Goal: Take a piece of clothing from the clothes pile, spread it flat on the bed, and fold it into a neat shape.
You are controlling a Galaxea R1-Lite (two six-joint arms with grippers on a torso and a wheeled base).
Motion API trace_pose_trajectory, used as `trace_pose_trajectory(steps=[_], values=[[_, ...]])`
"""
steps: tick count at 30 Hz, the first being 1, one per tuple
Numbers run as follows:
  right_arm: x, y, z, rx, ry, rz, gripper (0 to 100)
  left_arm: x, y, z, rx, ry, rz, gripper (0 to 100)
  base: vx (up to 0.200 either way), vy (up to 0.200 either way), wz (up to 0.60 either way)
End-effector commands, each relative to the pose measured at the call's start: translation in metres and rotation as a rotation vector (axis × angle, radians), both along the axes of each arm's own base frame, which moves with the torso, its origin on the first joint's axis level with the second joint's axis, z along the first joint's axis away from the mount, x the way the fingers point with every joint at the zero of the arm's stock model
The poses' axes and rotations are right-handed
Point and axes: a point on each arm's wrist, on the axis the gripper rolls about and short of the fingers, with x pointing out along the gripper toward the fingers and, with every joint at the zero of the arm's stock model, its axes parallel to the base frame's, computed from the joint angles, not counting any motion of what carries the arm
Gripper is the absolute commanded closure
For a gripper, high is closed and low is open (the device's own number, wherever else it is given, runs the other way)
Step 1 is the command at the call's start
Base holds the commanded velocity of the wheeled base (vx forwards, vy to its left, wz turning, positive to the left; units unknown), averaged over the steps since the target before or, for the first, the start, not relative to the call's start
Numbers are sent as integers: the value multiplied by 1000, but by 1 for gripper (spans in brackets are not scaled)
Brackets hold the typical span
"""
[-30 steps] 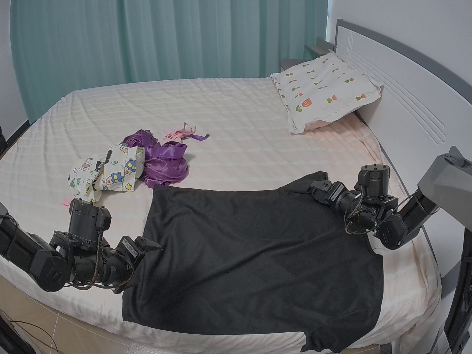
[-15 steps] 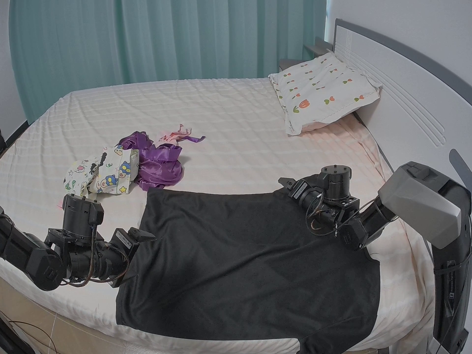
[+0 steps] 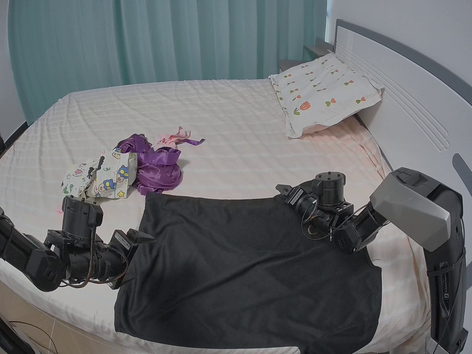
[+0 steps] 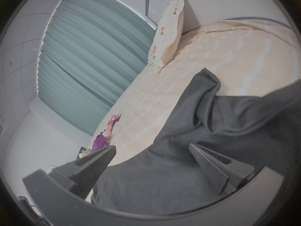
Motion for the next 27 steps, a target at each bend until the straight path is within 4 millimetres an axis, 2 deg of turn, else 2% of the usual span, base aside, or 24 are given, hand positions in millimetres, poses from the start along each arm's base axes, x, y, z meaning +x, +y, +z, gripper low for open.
trace_pose_trajectory(steps=[1, 9, 11, 17, 19, 23, 27], values=[[3, -2, 0, 0, -5, -7, 0, 0, 0, -1, 0, 3, -1, 0, 0, 0, 0], [14, -24, -6, -47, 0, -48, 0, 0, 0, 0, 4, -2, -1, 0, 0, 0, 0], [20, -41, -5, -69, -5, -106, 0, 0, 0, 0, 4, 0, -3, 0, 0, 0, 0], [36, -69, 4, -83, -51, -192, 0, 0, 0, 0, 4, 0, -3, 0, 0, 0, 0], [42, -79, -2, -101, -52, -210, 0, 0, 0, 0, 4, 0, -3, 0, 0, 0, 0], [52, -89, -14, -106, -62, -234, 0, 0, 0, 0, 4, 0, -3, 0, 0, 0, 0], [55, -98, -10, -88, -115, -254, 0, 0, 0, 0, 2, 0, -3, 0, 0, 0, 0]])
